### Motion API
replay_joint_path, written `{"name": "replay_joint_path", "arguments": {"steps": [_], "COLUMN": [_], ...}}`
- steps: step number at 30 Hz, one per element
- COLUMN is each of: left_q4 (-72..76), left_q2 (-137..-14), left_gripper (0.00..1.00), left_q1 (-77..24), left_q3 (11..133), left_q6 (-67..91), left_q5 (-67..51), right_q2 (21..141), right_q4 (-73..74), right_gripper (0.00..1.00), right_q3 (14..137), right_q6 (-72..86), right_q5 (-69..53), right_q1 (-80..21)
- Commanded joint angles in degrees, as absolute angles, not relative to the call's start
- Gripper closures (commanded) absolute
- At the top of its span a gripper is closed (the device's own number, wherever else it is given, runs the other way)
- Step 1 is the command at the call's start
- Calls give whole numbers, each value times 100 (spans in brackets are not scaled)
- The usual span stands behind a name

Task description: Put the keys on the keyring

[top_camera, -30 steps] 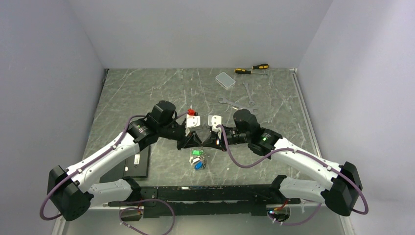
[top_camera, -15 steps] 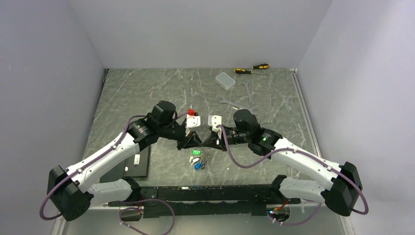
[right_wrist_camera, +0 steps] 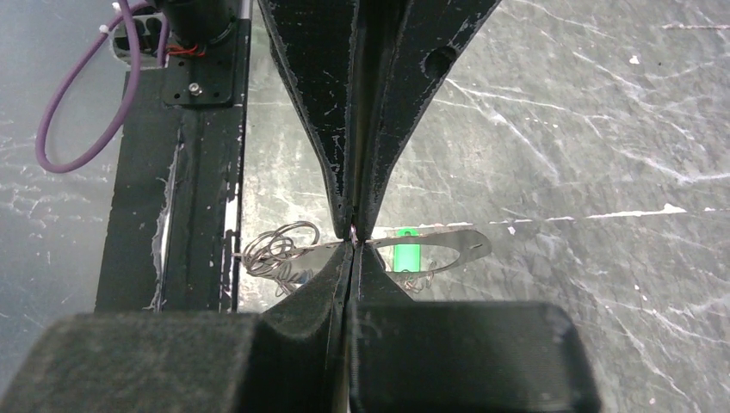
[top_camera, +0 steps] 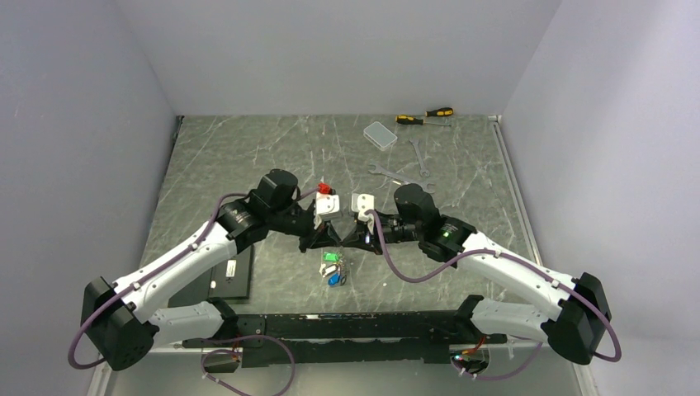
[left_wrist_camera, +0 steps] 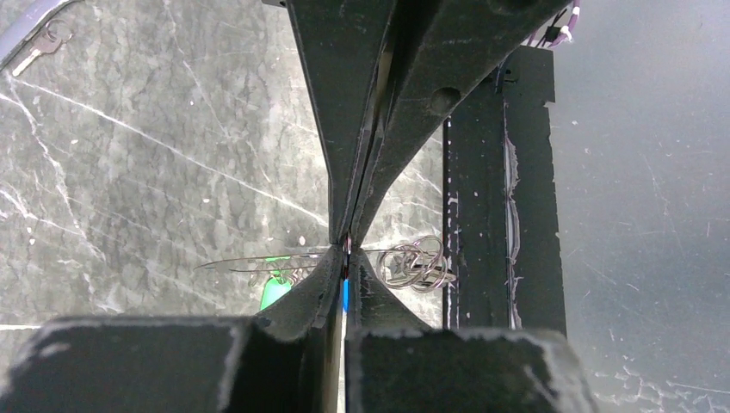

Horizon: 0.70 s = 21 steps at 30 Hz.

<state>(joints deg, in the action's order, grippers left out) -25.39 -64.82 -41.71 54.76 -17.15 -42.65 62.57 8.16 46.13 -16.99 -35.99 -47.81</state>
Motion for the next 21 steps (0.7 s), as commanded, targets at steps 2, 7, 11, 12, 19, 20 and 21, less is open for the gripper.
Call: {"name": "replay_joint_path", "arguments": {"steps": [2, 7, 11, 12, 19, 20, 21], "left_q4": [-2545, -2131, -1928, -1864, -1006, -877, -762], "left_q2": [-6588, -6421, -6251, -6202, -5826, -5793, -5767], "left_gripper": [100, 100, 100, 100, 100, 100, 100], "left_q1": [-4214, -4212, -4212, -4211, -4201, -4199, -4192], "left_q3": [5734, 5545, 5404, 5348, 4786, 4715, 4663], "left_q6": [-1704, -1578, -1672, -1663, -1012, -849, -638], "left_q5": [-4364, -4297, -4200, -4164, -3922, -3814, -3679], "right_q2": [6170, 5956, 5539, 5419, 4456, 4386, 4331], "right_q4": [485, 293, -112, -227, -1127, -1201, -1232], "right_gripper": [100, 56, 37, 34, 8, 3, 1], "right_q3": [4926, 4830, 4600, 4525, 3992, 3948, 3940], "right_q6": [-1731, -1610, -1372, -1300, -398, -263, -158], "right_q5": [-3689, -3481, -3112, -2975, -1330, -1137, -941], "right_q1": [-4772, -4768, -4764, -4764, -4746, -4742, -4742]}}
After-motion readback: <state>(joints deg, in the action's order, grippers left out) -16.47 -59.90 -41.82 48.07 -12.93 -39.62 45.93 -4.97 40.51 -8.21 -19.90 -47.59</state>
